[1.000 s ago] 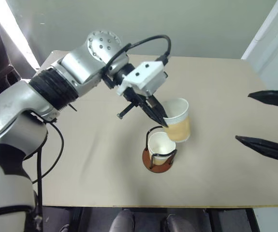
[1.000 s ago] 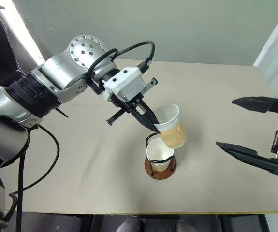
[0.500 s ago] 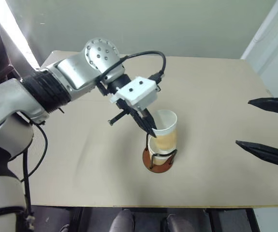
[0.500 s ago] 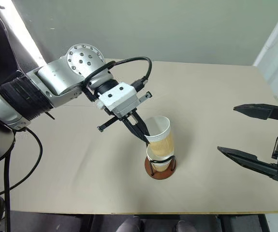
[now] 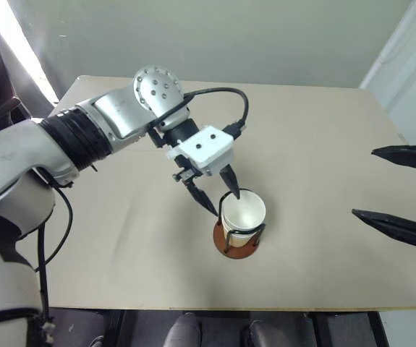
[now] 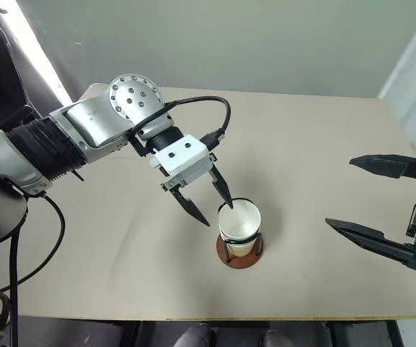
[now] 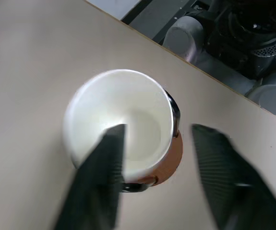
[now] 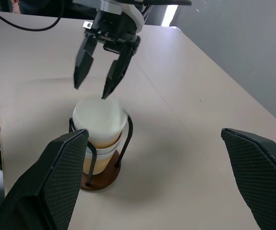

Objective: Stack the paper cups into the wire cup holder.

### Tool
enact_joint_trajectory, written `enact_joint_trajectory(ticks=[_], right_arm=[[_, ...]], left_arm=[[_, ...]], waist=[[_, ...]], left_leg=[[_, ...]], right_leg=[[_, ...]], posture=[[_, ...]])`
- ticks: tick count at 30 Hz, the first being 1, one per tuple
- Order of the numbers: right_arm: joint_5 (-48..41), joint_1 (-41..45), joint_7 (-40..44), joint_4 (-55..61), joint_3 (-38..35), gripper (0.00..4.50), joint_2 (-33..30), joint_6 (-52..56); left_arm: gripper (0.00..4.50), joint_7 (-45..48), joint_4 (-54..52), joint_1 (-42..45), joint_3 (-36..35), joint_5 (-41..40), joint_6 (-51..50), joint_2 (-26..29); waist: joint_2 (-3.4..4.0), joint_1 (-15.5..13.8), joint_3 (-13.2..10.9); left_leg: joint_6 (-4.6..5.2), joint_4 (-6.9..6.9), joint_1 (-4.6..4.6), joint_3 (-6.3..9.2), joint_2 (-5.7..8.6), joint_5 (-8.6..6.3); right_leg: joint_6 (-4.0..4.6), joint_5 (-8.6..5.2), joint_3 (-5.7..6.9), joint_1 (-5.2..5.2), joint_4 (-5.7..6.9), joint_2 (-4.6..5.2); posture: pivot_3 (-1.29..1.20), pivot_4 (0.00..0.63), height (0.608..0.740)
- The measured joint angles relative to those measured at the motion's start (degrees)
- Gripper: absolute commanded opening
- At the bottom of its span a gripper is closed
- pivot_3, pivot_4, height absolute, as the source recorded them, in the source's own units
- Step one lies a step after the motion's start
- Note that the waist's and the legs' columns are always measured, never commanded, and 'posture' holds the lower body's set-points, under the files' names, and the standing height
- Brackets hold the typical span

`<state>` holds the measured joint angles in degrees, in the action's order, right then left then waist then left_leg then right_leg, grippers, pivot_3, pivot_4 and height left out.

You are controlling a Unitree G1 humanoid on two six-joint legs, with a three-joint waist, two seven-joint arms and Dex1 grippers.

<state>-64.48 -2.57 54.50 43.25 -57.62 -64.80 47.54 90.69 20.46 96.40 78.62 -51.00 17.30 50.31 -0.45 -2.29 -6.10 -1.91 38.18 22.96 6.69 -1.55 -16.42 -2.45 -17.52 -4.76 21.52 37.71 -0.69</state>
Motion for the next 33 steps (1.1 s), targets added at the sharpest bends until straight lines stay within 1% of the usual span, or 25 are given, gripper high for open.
enact_joint_trajectory(ticks=[1,2,3,5,7,9,12,13,14,18,19,21,23,25,26,28,30,33], right_arm=[[0.19,0.00,-0.02,-0.02,0.26,4.50,0.00,-0.17],[0.57,0.01,-0.02,-0.06,0.62,4.50,0.00,-0.47],[0.84,0.04,-0.01,-0.20,1.25,4.50,0.00,-0.87],[2.57,0.36,0.25,-0.69,4.71,4.50,-0.02,-2.51],[6.00,0.40,1.67,-2.06,9.76,4.50,-0.39,-4.89],[11.14,0.49,3.75,-4.98,16.97,4.50,-1.21,-8.25],[18.91,2.01,6.97,-10.62,27.03,4.50,-2.21,-13.47],[21.73,3.83,8.55,-13.02,31.19,4.50,-3.11,-15.71],[23.76,4.66,9.74,-14.83,33.43,4.50,-3.78,-17.31],[31.43,11.48,16.03,-23.01,42.07,4.50,-6.14,-24.81],[33.72,13.42,17.68,-25.26,44.51,4.50,-6.67,-26.96],[37.05,15.86,19.89,-28.49,47.82,4.50,-7.10,-29.77],[40.45,19.19,22.39,-31.88,52.26,4.50,-6.75,-32.82],[42.94,22.63,24.52,-34.75,55.87,4.50,-5.22,-35.23],[43.49,23.75,25.08,-35.55,56.86,4.50,-4.72,-35.77],[44.24,27.01,27.13,-37.99,58.88,4.50,-2.76,-36.90],[45.02,29.90,29.14,-40.63,60.45,4.50,-1.06,-37.96],[46.38,33.18,31.00,-43.51,62.57,4.50,1.32,-39.28]], left_arm=[[3.82,0.00,0.07,-0.04,-0.17,-0.01,-0.05,-0.18],[4.24,0.02,0.40,-0.65,-1.44,-0.02,-0.42,-0.71],[4.49,0.03,1.02,-1.12,-2.78,-0.01,-0.99,-1.39],[4.49,0.05,2.76,-2.85,-7.17,-0.02,-3.30,-2.43],[4.49,0.06,4.50,-5.23,-12.07,0.23,-6.33,-1.99],[4.49,0.05,5.41,-9.03,-16.79,0.53,-10.88,0.95],[4.49,0.05,5.22,-15.98,-21.98,2.91,-16.83,7.55],[4.49,0.05,3.76,-19.82,-24.49,3.85,-19.15,10.92],[4.49,0.05,2.82,-22.63,-25.94,4.33,-20.92,13.20],[4.49,-0.12,-6.44,-36.71,-36.79,5.90,-28.88,22.65],[4.49,-0.56,-9.53,-41.23,-40.56,5.75,-30.81,25.55],[4.49,-1.76,-13.35,-47.96,-45.56,5.13,-33.33,29.22],[4.49,-3.71,-17.91,-57.66,-52.61,3.03,-36.02,33.20],[4.49,-5.78,-20.83,-66.50,-60.17,0.33,-38.50,35.34],[4.49,-6.35,-21.50,-69.12,-62.57,-0.28,-39.16,35.89],[4.49,-7.46,-23.84,-78.44,-71.89,-2.10,-41.71,36.98],[4.49,-8.28,-26.61,-86.95,-81.23,-2.68,-44.98,36.53],[4.49,-9.36,-30.82,-95.09,-92.60,-2.22,-49.56,33.11]], waist=[[0.00,0.01,0.00],[0.00,-0.01,0.00],[0.00,-0.05,0.00],[-0.01,0.02,0.00],[0.04,0.24,0.03],[0.10,0.99,0.06],[0.21,1.65,0.11],[0.25,1.93,0.13],[0.25,1.92,0.13],[0.24,1.74,0.14],[0.23,1.69,0.14],[0.21,1.47,0.15],[0.21,1.59,0.15],[0.20,1.61,0.14],[0.19,1.62,0.13],[0.18,1.83,0.13],[0.16,1.89,0.12],[0.15,1.95,0.12]], left_leg=[[0.00,0.00,0.00,-0.02,0.01,0.00],[0.00,0.00,-0.01,-0.03,0.02,0.00],[0.00,0.03,0.00,0.00,0.01,0.00],[0.00,0.06,-0.02,-0.06,0.02,0.00],[0.00,0.07,-0.07,-0.12,0.01,0.00],[0.00,0.05,-0.13,-0.30,-0.07,0.00],[-0.01,0.00,-0.16,-0.46,-0.10,0.01],[-0.02,-0.01,-0.16,-0.53,-0.10,0.02],[-0.03,-0.03,-0.14,-0.55,-0.11,0.02],[-0.04,-0.06,-0.11,-0.46,-0.12,0.03],[-0.04,-0.09,-0.12,-0.45,-0.13,0.03],[-0.04,-0.11,-0.13,-0.43,-0.13,0.03],[-0.04,-0.12,-0.16,-0.46,-0.13,0.03],[-0.04,-0.11,-0.18,-0.45,-0.15,0.03],[-0.04,-0.08,-0.21,-0.46,-0.14,0.03],[-0.04,-0.09,-0.36,-0.53,-0.15,0.03],[-0.04,-0.11,-0.55,-0.58,-0.15,0.03],[-0.04,-0.11,-0.76,-0.64,-0.16,0.03]], right_leg=[[0.00,0.00,0.00,0.00,0.03,-0.01],[0.00,0.00,0.01,-0.01,0.07,-0.02],[-0.01,-0.01,0.01,-0.02,0.09,0.00],[-0.03,0.00,0.01,-0.03,0.11,-0.02],[-0.03,0.00,-0.02,-0.02,0.12,-0.02],[-0.03,0.00,-0.09,0.01,0.16,-0.04],[-0.04,-0.01,-0.14,0.17,0.21,-0.06],[-0.04,-0.01,-0.16,0.25,0.23,-0.06],[-0.04,-0.01,-0.19,0.30,0.28,-0.06],[-0.05,-0.01,-0.18,0.32,0.27,0.00],[-0.05,-0.01,-0.17,0.34,0.24,-0.01],[-0.05,-0.01,-0.17,0.34,0.20,0.00],[-0.04,-0.01,-0.18,0.34,0.23,0.00],[-0.03,-0.01,-0.18,0.35,0.29,0.00],[-0.02,0.00,-0.19,0.33,0.34,-0.01],[0.03,0.03,-0.22,0.26,0.39,-0.01],[0.04,0.04,-0.22,0.10,0.40,-0.02],[0.08,0.06,-0.23,-0.08,0.43,-0.04]], posture=[[0.00,0.150,0.740],[0.00,0.150,0.740],[0.00,0.150,0.740],[0.00,0.150,0.740],[0.00,0.150,0.740],[0.00,0.150,0.740],[0.00,0.150,0.740],[0.00,0.150,0.740],[0.00,0.150,0.740],[0.00,0.150,0.740],[0.00,0.150,0.740],[0.00,0.150,0.740],[0.00,0.150,0.740],[0.00,0.150,0.740],[0.00,0.150,0.740],[0.00,0.150,0.740],[0.00,0.150,0.740],[0.00,0.150,0.740]])
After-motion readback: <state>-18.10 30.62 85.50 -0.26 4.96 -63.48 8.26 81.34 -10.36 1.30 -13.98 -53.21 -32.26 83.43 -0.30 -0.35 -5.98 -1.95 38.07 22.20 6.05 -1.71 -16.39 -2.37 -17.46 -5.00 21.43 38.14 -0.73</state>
